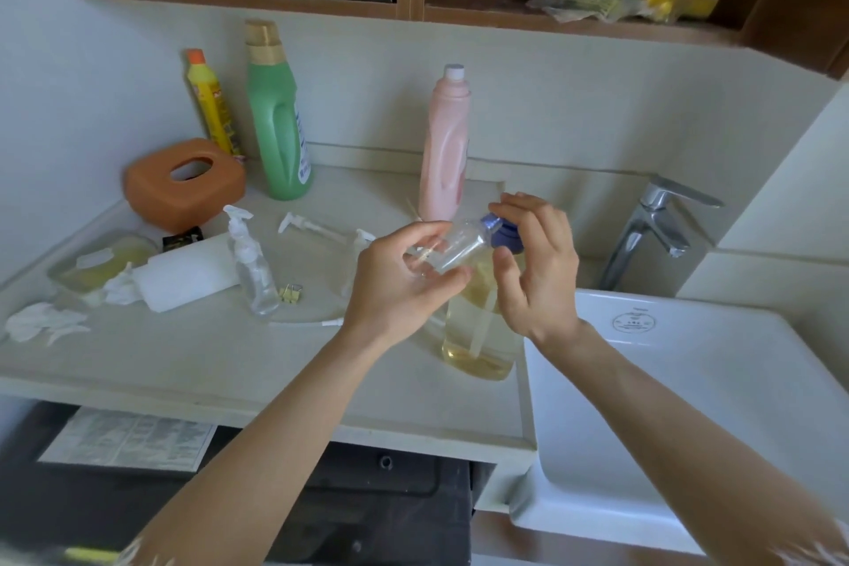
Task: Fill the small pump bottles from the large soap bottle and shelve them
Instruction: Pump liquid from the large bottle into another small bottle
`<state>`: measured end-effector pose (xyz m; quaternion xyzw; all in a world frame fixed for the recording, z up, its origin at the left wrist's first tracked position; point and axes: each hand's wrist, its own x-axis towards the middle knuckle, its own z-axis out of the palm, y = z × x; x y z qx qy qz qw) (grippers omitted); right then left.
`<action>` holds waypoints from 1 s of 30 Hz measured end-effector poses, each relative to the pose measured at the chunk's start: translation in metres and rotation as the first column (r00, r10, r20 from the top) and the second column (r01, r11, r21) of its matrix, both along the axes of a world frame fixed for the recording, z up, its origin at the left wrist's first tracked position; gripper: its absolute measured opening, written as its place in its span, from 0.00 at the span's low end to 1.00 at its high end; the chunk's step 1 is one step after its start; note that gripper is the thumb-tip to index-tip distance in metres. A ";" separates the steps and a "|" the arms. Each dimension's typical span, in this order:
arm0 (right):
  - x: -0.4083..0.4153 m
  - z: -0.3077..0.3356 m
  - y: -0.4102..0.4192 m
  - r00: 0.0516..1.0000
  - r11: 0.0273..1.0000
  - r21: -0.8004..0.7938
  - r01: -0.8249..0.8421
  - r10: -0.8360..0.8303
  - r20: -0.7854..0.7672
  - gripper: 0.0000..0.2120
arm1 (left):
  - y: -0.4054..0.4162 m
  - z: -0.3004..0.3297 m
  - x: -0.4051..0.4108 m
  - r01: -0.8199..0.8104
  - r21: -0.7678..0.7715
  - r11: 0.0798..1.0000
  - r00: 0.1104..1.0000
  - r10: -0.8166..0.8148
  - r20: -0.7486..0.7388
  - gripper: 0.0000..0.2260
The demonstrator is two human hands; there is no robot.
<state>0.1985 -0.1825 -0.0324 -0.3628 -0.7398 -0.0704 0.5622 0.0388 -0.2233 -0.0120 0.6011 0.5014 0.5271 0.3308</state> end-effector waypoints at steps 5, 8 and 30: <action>0.011 0.025 -0.001 0.999 0.998 -0.055 -0.037 0.038 0.025 0.18 | 0.000 0.012 0.002 0.015 0.060 0.998 1.000 -0.015 0.002 0.16; 0.014 0.035 0.002 0.997 0.995 -0.074 -0.066 0.068 0.022 0.18 | 0.000 0.015 0.003 0.010 0.065 0.998 1.000 -0.009 -0.007 0.17; 0.011 0.022 0.003 0.999 0.999 -0.009 -0.043 0.043 -0.005 0.18 | 0.001 0.008 0.002 -0.052 0.143 0.988 0.994 0.064 -0.086 0.18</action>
